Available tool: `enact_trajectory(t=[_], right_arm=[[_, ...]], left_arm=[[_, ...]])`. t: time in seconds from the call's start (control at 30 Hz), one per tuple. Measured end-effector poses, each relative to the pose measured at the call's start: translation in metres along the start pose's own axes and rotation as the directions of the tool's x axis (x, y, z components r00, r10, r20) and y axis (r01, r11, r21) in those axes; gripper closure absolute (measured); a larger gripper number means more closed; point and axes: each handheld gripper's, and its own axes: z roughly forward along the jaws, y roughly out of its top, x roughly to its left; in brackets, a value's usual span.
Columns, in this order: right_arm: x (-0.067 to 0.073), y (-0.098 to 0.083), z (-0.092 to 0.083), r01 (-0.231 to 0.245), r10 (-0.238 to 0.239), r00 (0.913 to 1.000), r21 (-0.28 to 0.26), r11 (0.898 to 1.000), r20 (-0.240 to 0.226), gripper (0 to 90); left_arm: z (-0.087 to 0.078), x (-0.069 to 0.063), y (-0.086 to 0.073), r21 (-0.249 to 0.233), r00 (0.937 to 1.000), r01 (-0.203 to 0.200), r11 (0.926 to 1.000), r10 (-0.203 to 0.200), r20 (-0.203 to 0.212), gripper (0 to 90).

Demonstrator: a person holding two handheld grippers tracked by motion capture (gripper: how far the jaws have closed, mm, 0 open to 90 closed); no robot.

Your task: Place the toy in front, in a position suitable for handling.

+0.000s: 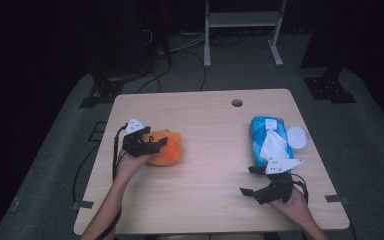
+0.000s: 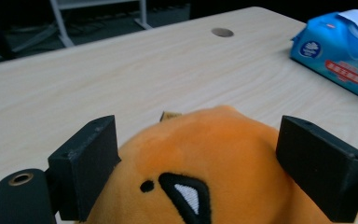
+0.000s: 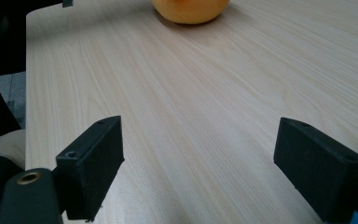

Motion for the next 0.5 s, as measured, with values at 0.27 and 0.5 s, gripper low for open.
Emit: enact_trajectory(t=[0.27, 0.5], right_arm=[[0.001, 0.0, -0.001, 0.005, -0.005, 1.0, 0.0, 1.0, 0.005, 14.7], [0.003, 0.001, -0.002, 0.01, -0.01, 0.9999, -0.006, 1.0, 0.007, 14.9]], left_arm=[[0.001, -0.001, -0.008, 0.064, 0.9972, -0.071, 0.9954, 0.069, 0.03, 19.5], [0.001, -0.003, -0.015, 0.075, 0.9948, -0.102, 0.992, 0.101, 0.019, 30.2]])
